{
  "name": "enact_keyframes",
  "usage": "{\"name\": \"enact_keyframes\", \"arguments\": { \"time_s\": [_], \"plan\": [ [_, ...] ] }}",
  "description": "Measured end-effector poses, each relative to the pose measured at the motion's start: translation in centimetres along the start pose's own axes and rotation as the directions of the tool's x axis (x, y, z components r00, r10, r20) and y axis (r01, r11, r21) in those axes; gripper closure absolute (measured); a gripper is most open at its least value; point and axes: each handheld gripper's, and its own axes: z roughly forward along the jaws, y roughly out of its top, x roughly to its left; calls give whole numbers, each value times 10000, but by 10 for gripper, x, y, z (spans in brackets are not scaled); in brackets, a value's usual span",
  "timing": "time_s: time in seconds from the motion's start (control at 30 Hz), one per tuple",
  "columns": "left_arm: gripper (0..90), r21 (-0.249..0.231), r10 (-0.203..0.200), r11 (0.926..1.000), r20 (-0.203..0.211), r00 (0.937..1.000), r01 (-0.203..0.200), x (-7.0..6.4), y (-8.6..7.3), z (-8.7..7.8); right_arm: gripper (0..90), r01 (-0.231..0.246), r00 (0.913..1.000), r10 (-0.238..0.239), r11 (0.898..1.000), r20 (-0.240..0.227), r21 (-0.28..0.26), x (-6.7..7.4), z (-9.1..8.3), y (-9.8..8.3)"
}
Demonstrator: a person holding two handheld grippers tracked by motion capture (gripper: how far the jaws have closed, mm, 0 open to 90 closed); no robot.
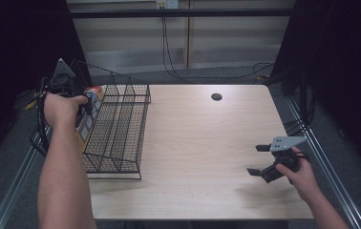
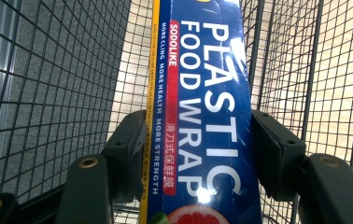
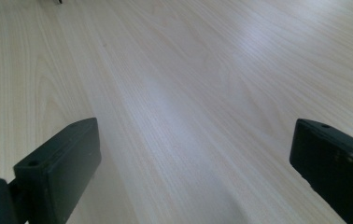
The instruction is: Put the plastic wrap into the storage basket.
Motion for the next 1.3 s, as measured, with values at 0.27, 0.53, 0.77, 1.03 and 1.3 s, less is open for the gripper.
{"name": "enact_keyframes", "arguments": {
  "time_s": [0.27,0.53,0.77,1.03,1.3],
  "plan": [
    [416,157,47,9999,-88,10000,-46,0,0,3,20,14,10000,-14,10000,32,1,0,0,0],
    [412,131,74,9999,51,10000,-75,2,0,2,20,29,10000,-29,10000,48,0,0,1,1],
    [421,-358,91,9993,145,9999,-86,-2,4,-20,21,48,10000,-48,10000,36,11,1,1,1],
    [314,-503,230,9985,228,9995,-219,-6,3,-29,20,62,10000,-62,10000,42,11,1,0,1],
    [194,-593,433,9975,603,9972,-397,-13,2,-28,21,61,10000,-61,10000,63,-9,0,0,1]
  ]
}}
